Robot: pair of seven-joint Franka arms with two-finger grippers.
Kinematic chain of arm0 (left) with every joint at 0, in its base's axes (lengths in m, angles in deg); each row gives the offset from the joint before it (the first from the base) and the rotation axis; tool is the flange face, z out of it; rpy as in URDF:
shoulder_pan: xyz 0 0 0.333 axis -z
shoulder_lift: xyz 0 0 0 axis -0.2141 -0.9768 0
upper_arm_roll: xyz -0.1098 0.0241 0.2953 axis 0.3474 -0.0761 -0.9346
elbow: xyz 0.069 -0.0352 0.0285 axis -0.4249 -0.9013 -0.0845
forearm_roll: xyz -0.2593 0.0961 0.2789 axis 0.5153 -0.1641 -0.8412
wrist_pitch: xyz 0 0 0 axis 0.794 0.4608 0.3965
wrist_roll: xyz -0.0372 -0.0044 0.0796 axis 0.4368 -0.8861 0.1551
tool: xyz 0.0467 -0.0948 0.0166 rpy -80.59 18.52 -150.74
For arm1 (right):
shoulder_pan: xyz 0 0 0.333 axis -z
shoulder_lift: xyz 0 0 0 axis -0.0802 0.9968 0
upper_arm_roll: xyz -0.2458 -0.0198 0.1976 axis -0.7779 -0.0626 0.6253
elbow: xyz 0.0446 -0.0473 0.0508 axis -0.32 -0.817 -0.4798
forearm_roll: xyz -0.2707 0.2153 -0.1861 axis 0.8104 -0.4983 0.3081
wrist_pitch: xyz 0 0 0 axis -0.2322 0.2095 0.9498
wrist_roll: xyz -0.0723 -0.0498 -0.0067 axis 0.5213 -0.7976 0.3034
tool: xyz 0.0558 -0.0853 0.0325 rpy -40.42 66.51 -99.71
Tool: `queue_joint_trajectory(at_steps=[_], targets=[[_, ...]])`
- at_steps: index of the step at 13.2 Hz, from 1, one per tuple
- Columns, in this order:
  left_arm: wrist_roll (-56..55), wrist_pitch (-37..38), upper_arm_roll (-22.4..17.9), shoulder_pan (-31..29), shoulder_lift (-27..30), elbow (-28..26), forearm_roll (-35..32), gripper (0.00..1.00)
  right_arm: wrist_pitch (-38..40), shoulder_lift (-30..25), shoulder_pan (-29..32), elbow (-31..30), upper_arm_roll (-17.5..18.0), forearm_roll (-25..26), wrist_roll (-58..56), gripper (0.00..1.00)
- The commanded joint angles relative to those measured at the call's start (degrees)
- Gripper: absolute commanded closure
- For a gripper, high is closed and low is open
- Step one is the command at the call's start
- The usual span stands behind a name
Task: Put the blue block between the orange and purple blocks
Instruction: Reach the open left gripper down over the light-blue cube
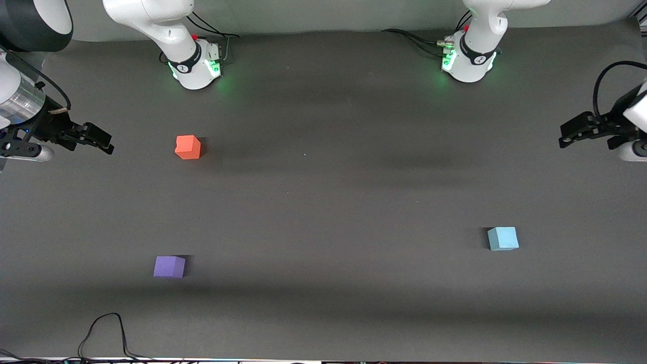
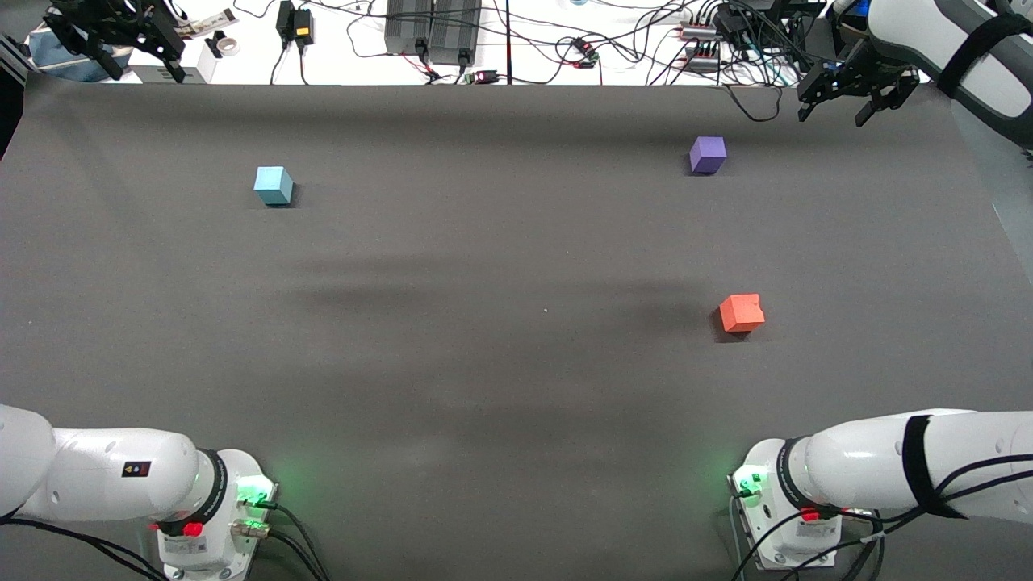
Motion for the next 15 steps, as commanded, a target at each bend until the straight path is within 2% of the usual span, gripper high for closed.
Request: queue_joint_trajectory(at_steps=[1,3,8,13,15], targets=[[0.54,-3.19,0.00,-0.44,-2.70,1.28,-0.26,0.00,0.25,-0.76,-0.53,-0.51,-0.53,0.64,-0.78,0.00],[0.62,-4.51,0.00,-1.22,-6.65,3.48,-0.17,0.00,-0.01,-0.67,-0.53,-0.51,-0.53,0.64,-0.78,0.00],[0.54,-15.74,0.00,-1.75,-18.95,2.43,-0.35,0.00,-0.01,-0.49,-0.53,-0.51,-0.53,0.64,-0.78,0.00],[0.19,-34.10,0.00,-1.49,-30.64,-0.90,-0.26,0.00,-0.36,-0.32,-0.53,-0.59,-0.53,0.64,-0.78,0.00],[-0.52,-38.86,0.00,-1.05,-34.69,-1.52,-0.35,0.00,-0.36,-0.32,-0.53,-0.59,-0.53,0.64,-0.78,0.00]])
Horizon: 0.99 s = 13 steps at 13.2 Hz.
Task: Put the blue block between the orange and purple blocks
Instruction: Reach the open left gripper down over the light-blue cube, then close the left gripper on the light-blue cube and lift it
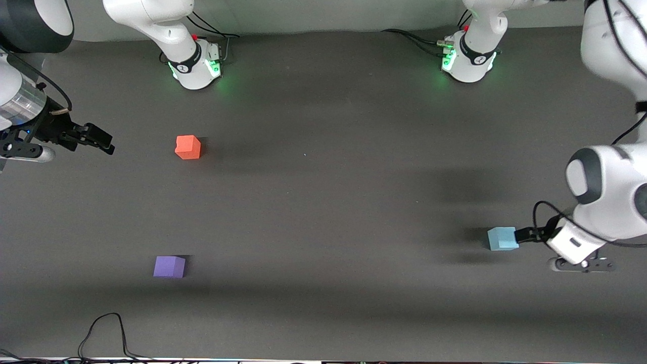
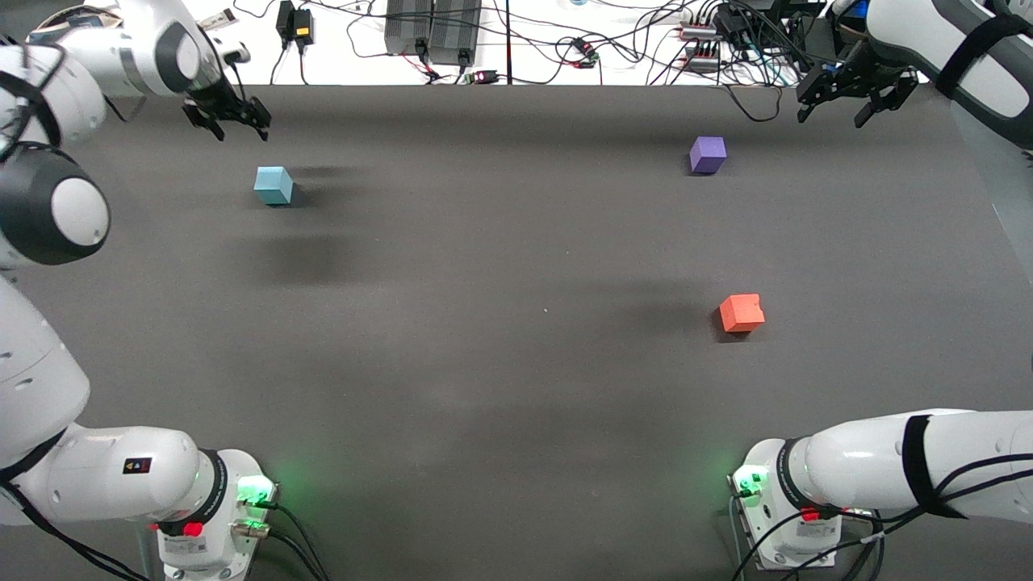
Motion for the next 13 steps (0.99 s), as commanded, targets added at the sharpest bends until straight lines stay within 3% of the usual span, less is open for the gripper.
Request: queue_joint_trajectory(at_steps=[1,5,10,12,13], targets=[[-0.52,-5.26,-0.14,0.68,-3.11,-1.80,-0.33,0.00,-0.31,-0.56,-0.53,-0.53,-0.52,0.63,-0.78,0.00],[-0.69,-10.55,-0.14,0.68,-4.08,-7.69,-0.33,0.00,-0.22,-0.74,-0.53,-0.62,-0.52,0.63,-0.78,0.00],[-0.87,-10.30,-0.14,0.77,-4.43,-8.67,-0.33,0.02,-0.22,-0.92,-0.53,-0.88,-0.61,0.63,-0.78,0.00],[-2.27,-10.03,-0.14,0.77,-4.43,-8.67,-0.33,0.45,-0.22,-1.00,-0.53,-0.97,-0.61,0.63,-0.78,0.00],[-2.80,-9.95,-0.14,0.77,-4.43,-8.58,-0.33,0.56,-0.13,-1.00,-0.53,-0.97,-0.61,0.63,-0.78,0.00]])
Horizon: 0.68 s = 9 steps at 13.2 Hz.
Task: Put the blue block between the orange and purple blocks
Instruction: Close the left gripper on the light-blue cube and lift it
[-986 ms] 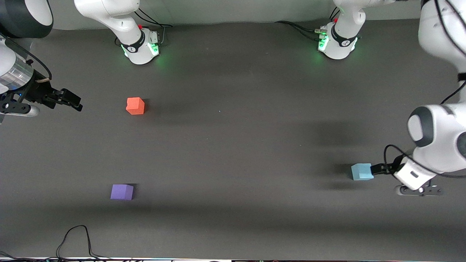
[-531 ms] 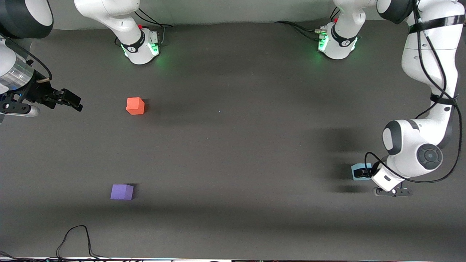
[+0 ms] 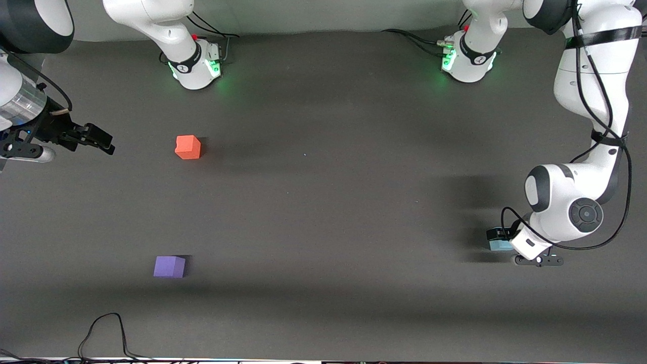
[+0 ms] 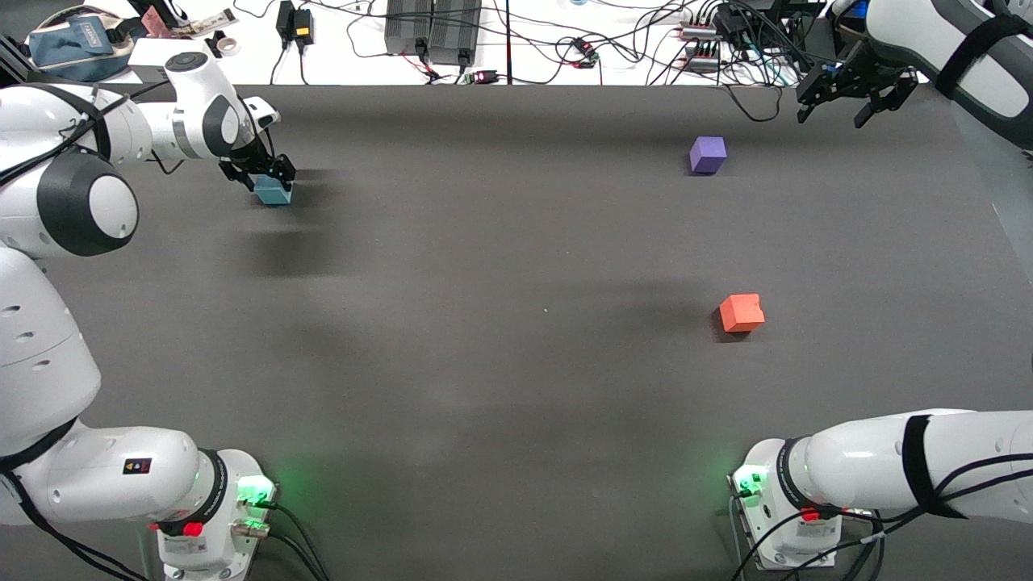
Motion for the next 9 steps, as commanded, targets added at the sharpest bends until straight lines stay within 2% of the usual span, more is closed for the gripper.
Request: queue_joint_trajectory(at_steps=[1,5,6,9], targets=[[-2.09,-0.27,-0.20,0.54,1.15,-1.28,-0.33,0.58,-0.12,-1.02,-0.53,-0.93,-0.60,0.63,-0.78,0.00],[-1.92,1.21,-0.29,0.28,3.33,-0.14,-0.33,0.57,-0.21,-1.02,-0.53,-0.93,-0.77,0.63,-0.78,0.00],[-1.83,4.70,-0.29,-0.07,5.44,1.26,-0.33,0.57,-0.21,-1.02,-0.53,-0.93,-0.77,0.63,-0.78,0.00],[-2.09,20.50,-0.12,0.36,9.40,10.29,-0.33,0.57,-0.21,-1.02,-0.53,-0.93,-0.77,0.63,-0.78,0.00]])
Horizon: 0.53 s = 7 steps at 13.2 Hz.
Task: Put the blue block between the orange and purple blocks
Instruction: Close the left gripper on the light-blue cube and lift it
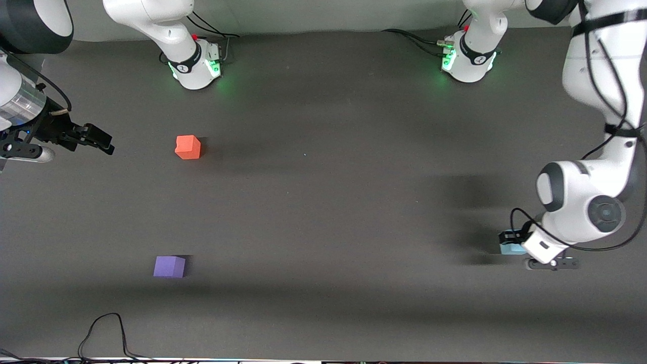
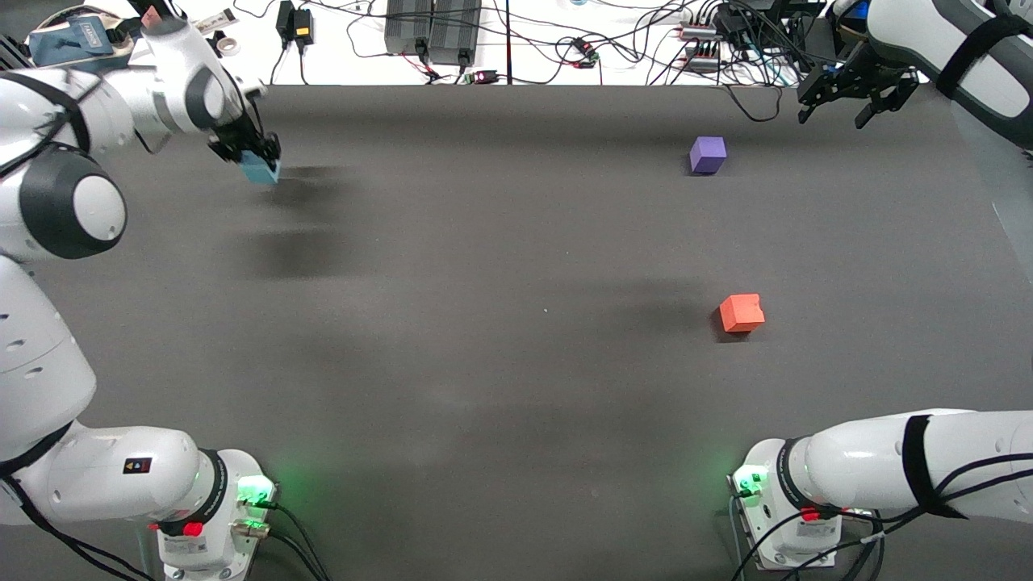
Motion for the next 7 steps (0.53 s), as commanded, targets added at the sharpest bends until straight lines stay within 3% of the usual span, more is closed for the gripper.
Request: queue_joint_trajectory(at_steps=[1,4,7], targets=[[-1.45,13.20,0.51,0.71,4.51,7.06,-0.33,0.57,-0.12,-1.01,-0.53,-0.82,-0.57,0.63,-0.78,0.00],[-7.31,19.73,0.52,7.19,6.54,10.95,-0.25,0.57,-0.04,-1.09,-0.53,-0.91,-0.57,0.63,-0.87,0.00],[-24.25,22.03,0.52,18.34,6.46,15.08,0.19,0.57,-0.12,-1.10,-0.53,-1.08,-1.36,0.63,-2.01,0.00]])
